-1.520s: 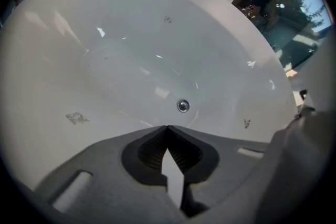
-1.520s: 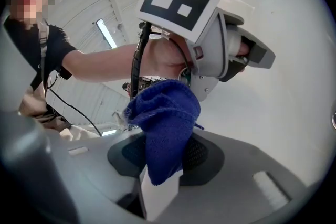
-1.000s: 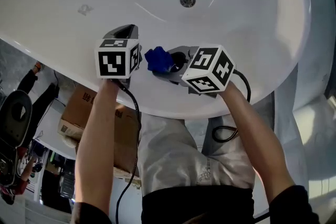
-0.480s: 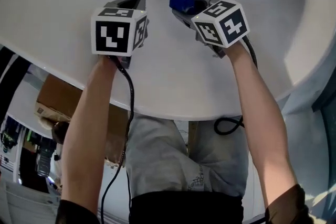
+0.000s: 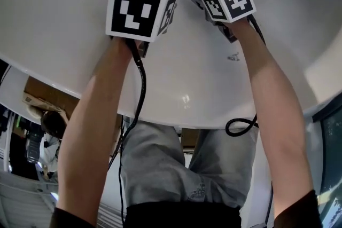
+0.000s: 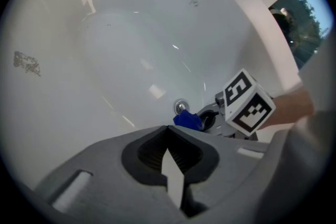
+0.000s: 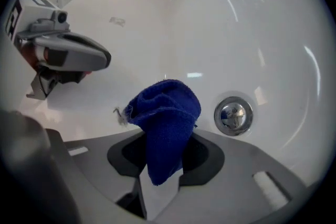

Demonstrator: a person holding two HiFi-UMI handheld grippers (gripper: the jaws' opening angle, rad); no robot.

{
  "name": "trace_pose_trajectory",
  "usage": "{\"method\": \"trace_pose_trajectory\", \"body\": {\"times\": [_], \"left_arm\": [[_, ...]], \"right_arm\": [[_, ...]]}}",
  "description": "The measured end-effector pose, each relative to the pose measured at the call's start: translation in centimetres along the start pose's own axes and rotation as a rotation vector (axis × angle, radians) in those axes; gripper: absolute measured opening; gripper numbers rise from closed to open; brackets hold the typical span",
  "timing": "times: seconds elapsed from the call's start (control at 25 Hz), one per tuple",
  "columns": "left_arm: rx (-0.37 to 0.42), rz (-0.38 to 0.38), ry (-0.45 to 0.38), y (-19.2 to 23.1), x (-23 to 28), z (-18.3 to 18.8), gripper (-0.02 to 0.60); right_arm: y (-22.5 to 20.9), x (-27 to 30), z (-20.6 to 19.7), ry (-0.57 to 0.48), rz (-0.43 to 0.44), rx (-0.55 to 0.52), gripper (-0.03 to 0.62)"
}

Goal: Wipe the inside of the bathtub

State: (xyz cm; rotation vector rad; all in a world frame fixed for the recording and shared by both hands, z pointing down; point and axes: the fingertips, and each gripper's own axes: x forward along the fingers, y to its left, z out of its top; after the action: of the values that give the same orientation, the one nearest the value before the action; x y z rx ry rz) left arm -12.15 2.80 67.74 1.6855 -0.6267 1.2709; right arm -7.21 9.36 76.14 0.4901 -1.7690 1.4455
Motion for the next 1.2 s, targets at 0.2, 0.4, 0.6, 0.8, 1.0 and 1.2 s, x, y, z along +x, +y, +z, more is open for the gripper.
{"method": "trace_pose_trajectory", "body": {"times": [0.2, 0.4, 0.6, 0.8, 1.0, 1.2], "left_arm": [[-0.023, -0.009, 0.004, -0.2, 1.0, -0.4, 0.002], [-0.022, -0.011, 0.019, -0.4, 1.3, -0.8, 0.0], [-0.014, -0.008, 0.022, -0.5, 1.3, -0.7, 0.002], [-0.05, 0.001, 0.04, -0.3, 1.4, -1.4, 0.0], [-0.068, -0.01, 0.044, -1.4, 1.2, -1.7, 0.0], [-0.036, 0.0, 0.045, -1.9, 0.4, -1.7, 0.001]], "right_arm": [[-1.4, 2.3, -0.6, 0.111, -0.037, -0.094, 0.14], [-1.9, 3.4, -1.2, 0.186, -0.066, -0.15, 0.138], [-1.4, 4.0, -2.0, 0.231, -0.036, -0.202, 0.137], [0.5, 4.3, -3.3, 0.259, 0.04, -0.211, 0.137], [2.4, 3.5, -4.7, 0.251, 0.107, -0.219, 0.137], [4.2, 2.0, -5.2, 0.222, 0.17, -0.213, 0.137]]}}
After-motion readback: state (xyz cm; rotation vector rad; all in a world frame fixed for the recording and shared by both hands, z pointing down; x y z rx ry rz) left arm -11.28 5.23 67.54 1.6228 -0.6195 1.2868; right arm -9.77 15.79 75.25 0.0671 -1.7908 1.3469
